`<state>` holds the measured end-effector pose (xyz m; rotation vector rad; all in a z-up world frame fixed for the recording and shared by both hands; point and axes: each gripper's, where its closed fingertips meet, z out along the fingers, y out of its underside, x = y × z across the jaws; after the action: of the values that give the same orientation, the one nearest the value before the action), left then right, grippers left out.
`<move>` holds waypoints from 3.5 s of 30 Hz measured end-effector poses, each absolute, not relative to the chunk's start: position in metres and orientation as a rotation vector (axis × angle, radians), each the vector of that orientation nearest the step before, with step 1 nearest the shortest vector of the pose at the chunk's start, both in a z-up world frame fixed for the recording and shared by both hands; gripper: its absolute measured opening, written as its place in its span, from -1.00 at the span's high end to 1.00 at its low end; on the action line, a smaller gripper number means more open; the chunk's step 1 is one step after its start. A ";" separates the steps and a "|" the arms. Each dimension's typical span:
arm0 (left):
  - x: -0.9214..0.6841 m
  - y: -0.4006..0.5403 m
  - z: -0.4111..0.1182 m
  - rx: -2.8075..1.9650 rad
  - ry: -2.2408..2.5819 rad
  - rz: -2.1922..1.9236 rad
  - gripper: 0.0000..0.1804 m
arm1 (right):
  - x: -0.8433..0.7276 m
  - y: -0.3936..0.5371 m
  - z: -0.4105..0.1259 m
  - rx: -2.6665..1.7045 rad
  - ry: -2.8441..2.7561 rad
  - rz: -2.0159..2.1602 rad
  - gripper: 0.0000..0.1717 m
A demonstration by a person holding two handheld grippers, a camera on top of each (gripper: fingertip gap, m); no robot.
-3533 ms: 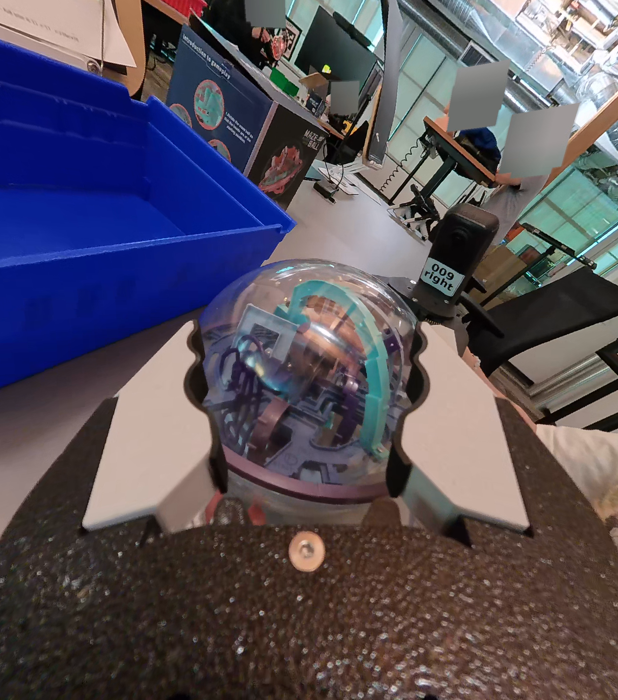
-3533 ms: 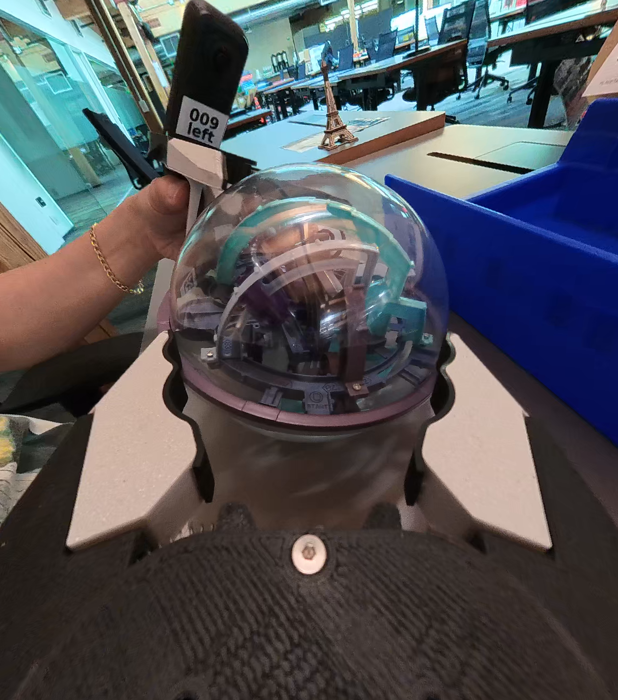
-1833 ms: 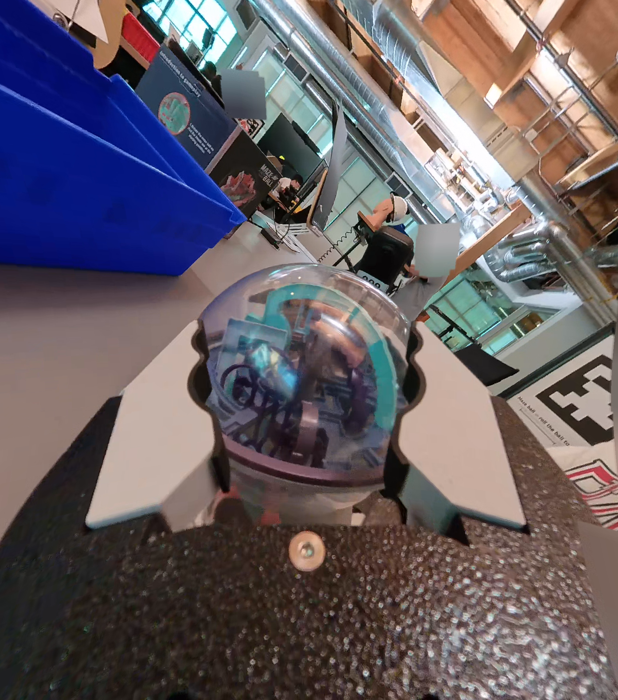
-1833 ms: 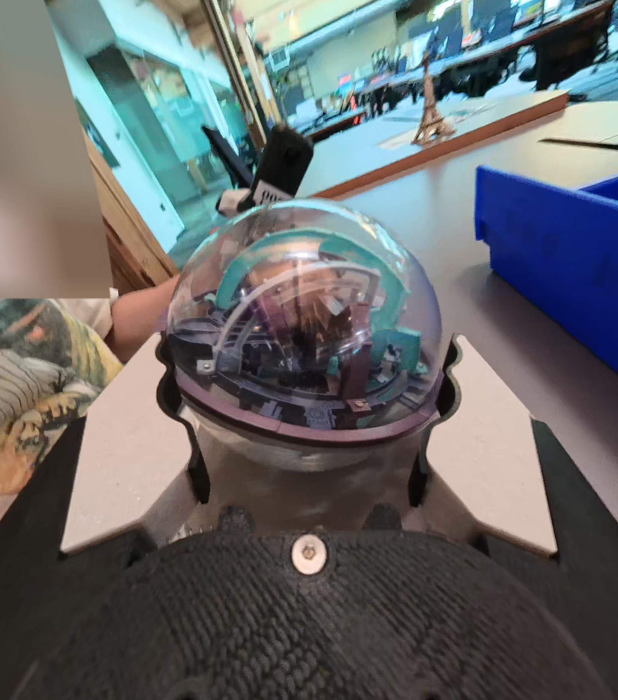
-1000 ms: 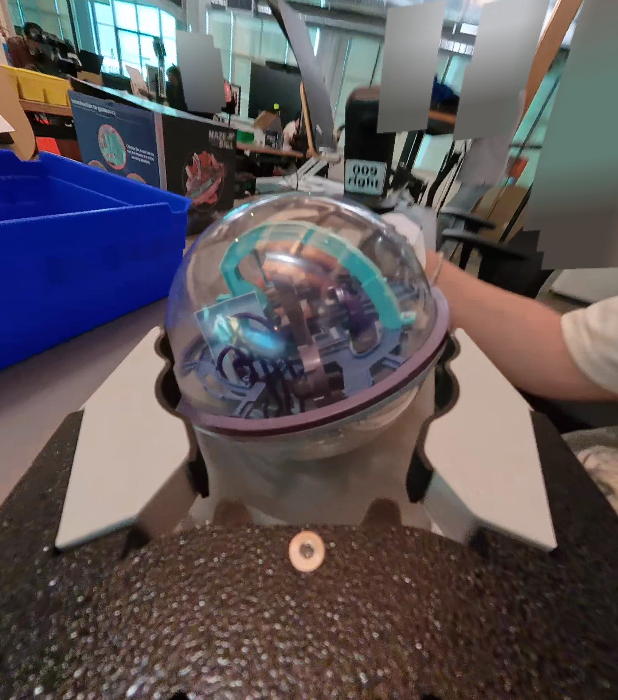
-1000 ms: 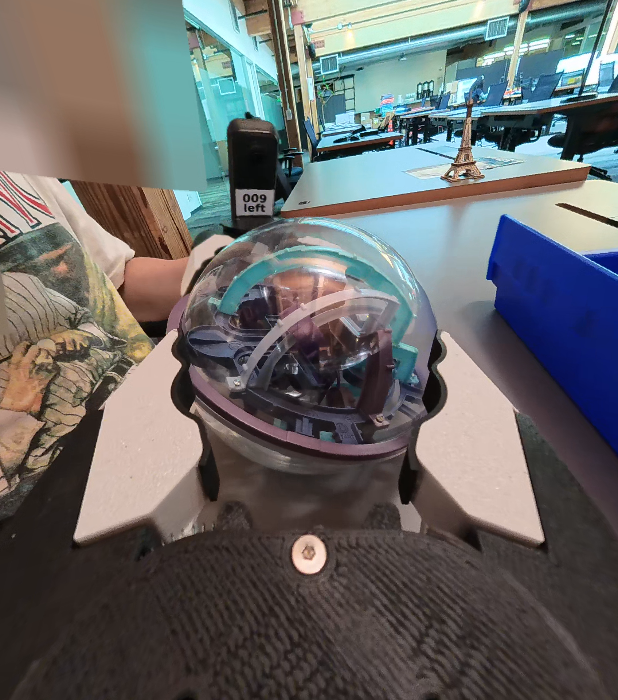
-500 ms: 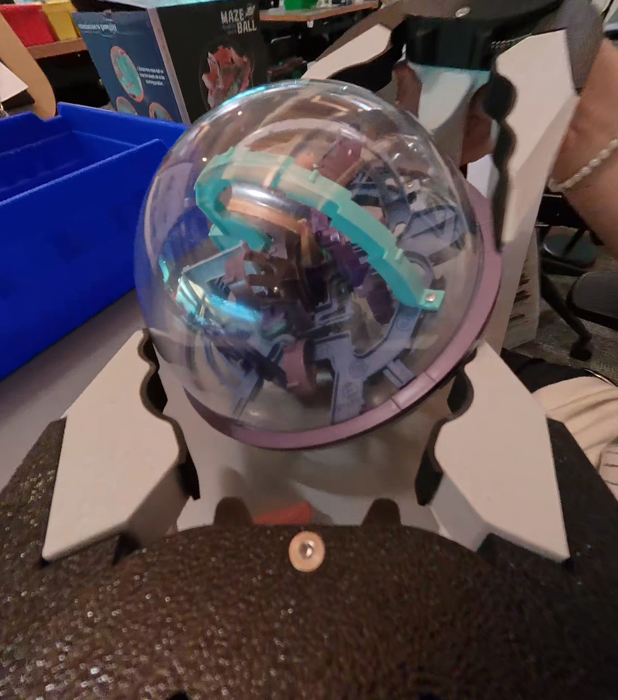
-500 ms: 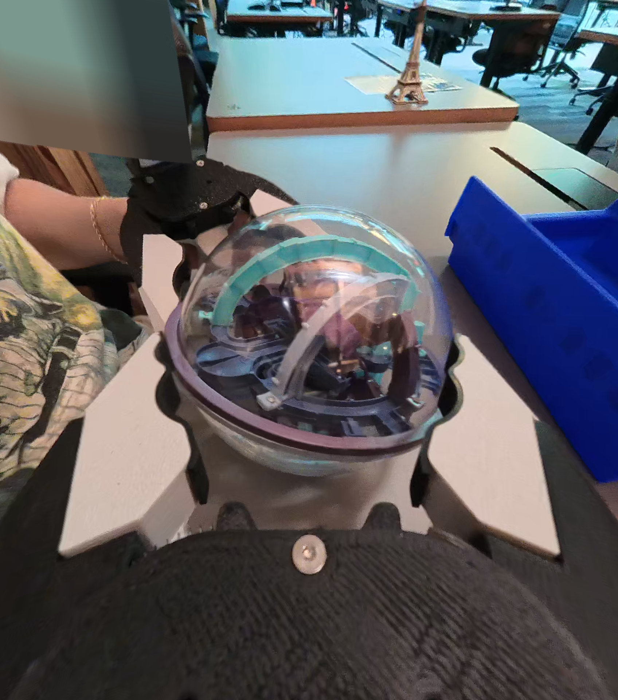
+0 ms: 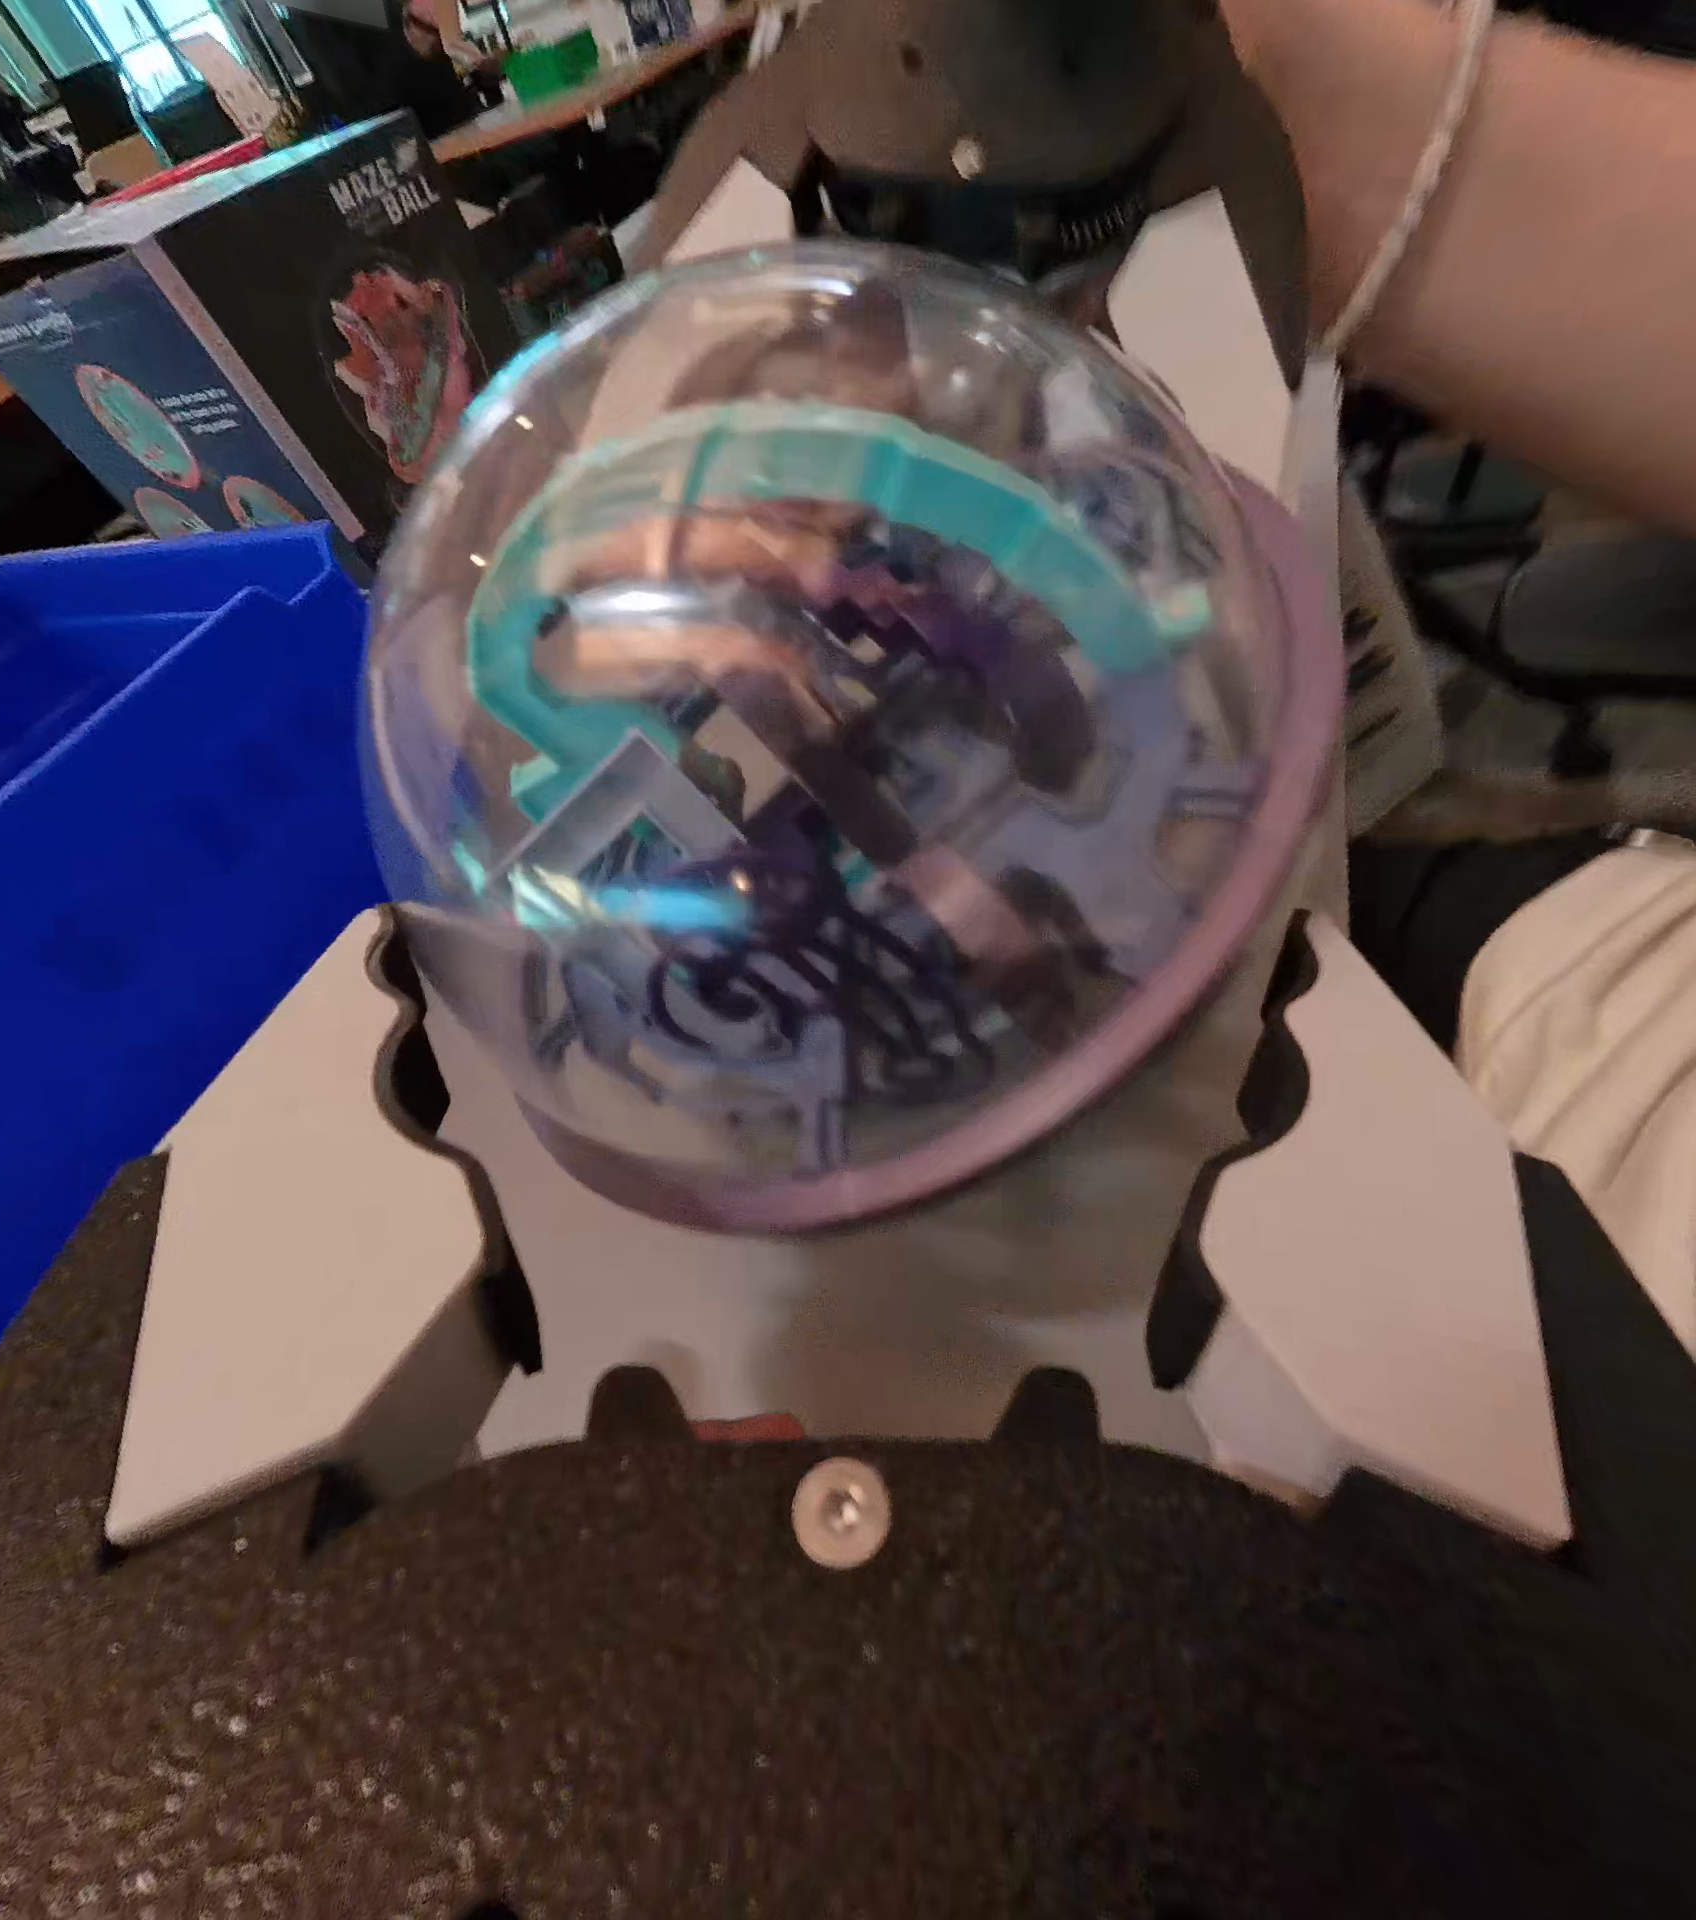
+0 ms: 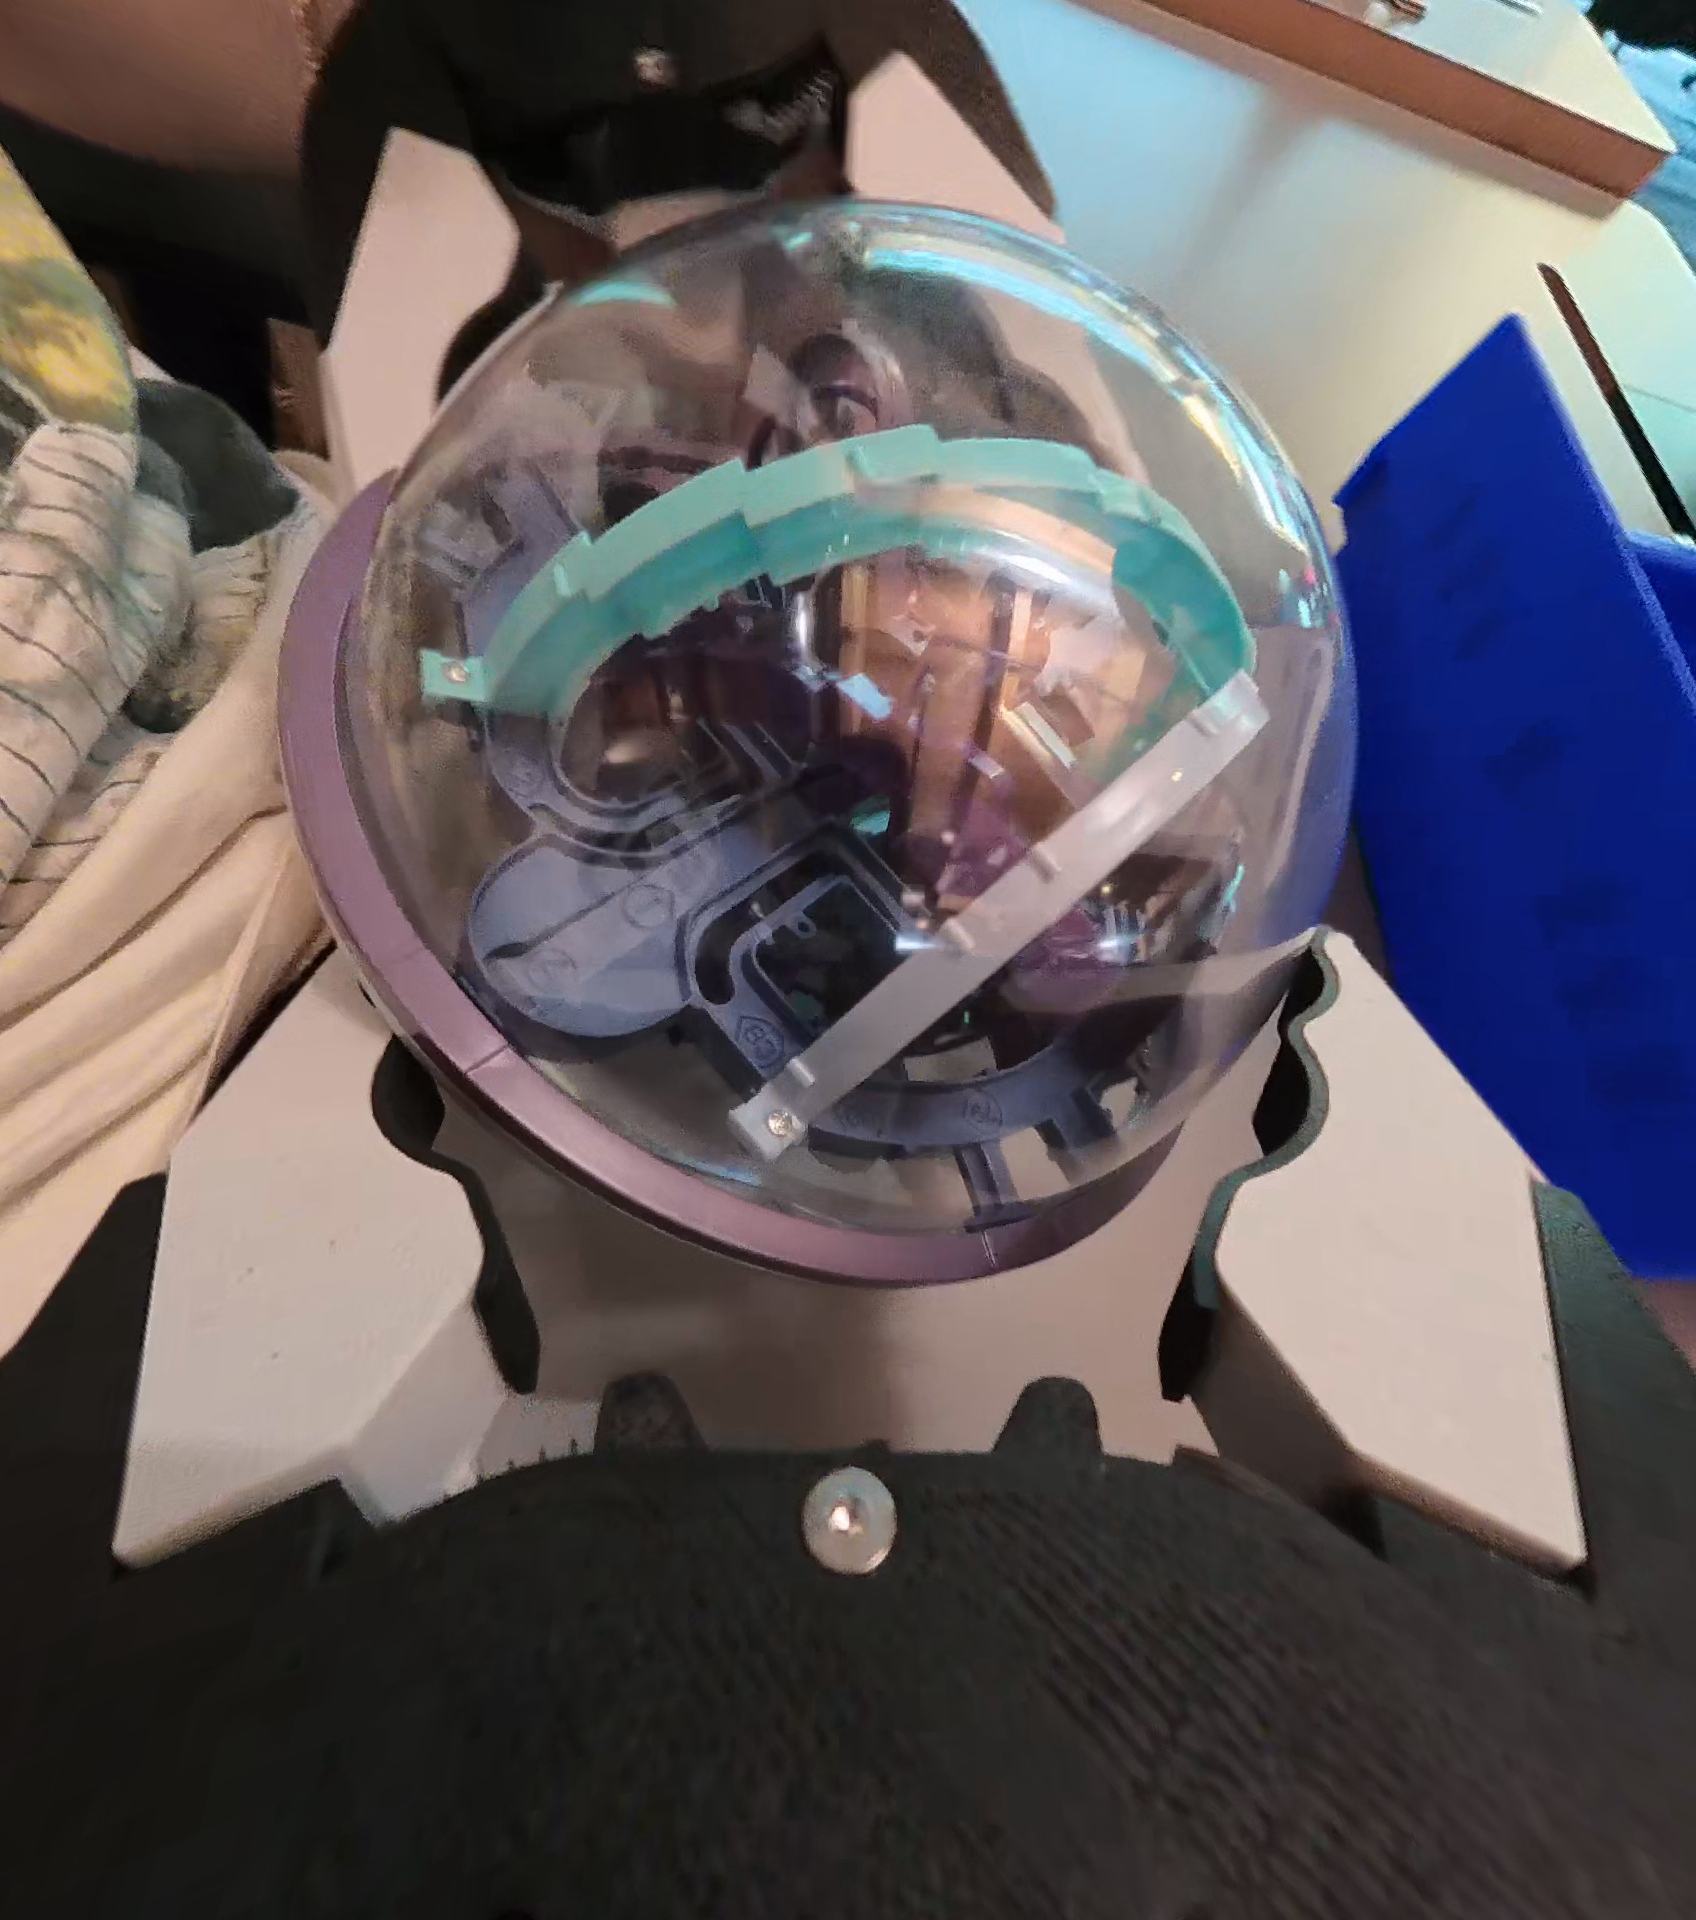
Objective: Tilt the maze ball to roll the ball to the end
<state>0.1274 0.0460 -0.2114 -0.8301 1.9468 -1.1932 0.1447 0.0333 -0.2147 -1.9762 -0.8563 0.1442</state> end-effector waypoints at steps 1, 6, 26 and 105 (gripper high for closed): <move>0.130 0.044 -0.210 -0.852 1.933 -1.254 -0.73 | 0.142 0.034 -0.216 -1.970 -0.880 0.152 -0.83; 0.136 0.042 -0.205 -0.865 1.879 -1.253 -0.75 | 0.149 0.034 -0.220 -1.954 -0.924 0.142 -0.83; 0.139 0.043 -0.215 -1.056 1.892 -0.880 -0.73 | 0.151 0.035 -0.209 -1.869 -0.646 0.037 -0.83; 0.143 0.033 -0.235 -0.757 2.179 -0.994 -0.75 | 0.144 0.012 -0.184 -1.724 -0.592 0.148 -0.75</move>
<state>0.1432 0.0334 -0.2347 -0.7575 2.1794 -0.9942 0.1436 0.0121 -0.1836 -1.7244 -0.5917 0.1482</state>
